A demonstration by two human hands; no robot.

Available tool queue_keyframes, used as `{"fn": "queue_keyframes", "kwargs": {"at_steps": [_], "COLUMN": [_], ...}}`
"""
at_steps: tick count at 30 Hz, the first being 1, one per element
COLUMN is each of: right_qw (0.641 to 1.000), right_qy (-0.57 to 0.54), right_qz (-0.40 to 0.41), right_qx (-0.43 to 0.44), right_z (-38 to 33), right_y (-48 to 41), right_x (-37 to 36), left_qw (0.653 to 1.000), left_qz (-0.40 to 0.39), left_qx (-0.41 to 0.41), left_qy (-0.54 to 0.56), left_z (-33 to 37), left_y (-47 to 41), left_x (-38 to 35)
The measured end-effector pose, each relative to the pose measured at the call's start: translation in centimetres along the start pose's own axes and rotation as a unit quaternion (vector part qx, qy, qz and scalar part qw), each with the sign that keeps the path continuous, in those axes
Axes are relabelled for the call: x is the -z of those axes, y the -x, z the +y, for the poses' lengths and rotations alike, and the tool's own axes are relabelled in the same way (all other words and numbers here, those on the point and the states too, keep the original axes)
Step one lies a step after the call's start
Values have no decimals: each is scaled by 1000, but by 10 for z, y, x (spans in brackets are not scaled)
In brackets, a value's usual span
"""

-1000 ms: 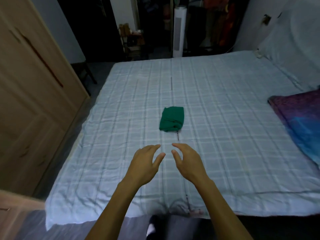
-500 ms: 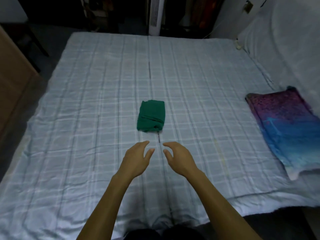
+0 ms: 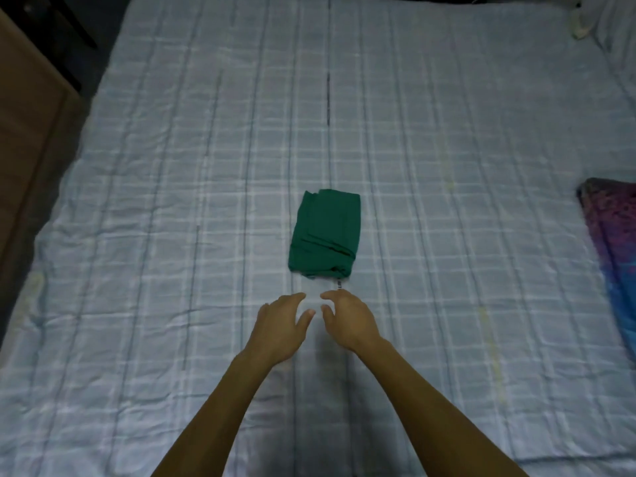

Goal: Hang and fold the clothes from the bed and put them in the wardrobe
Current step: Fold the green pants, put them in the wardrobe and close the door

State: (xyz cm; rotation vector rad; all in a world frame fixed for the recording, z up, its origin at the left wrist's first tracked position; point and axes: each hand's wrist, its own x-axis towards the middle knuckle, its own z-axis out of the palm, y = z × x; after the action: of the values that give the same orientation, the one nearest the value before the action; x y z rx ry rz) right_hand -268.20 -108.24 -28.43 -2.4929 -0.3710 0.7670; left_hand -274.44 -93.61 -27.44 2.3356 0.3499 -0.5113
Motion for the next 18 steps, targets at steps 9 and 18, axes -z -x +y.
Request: {"fn": "queue_keyframes", "kwargs": {"at_steps": [9,18], "right_qw": [994,991], "right_qy": [-29,-49], "right_qz": [-45,-28], "right_qx": [-91,-118], "right_z": [56,89], "right_y": [-97,-148], "right_x": [-40,-69], "left_qw": [994,985], "left_qz": [-12,12], "left_qx": [-22,-34], "left_qy": [-110,-171], "left_z": [-17,-32], "left_y": [-144,-247], "left_x": [-45,-94]}}
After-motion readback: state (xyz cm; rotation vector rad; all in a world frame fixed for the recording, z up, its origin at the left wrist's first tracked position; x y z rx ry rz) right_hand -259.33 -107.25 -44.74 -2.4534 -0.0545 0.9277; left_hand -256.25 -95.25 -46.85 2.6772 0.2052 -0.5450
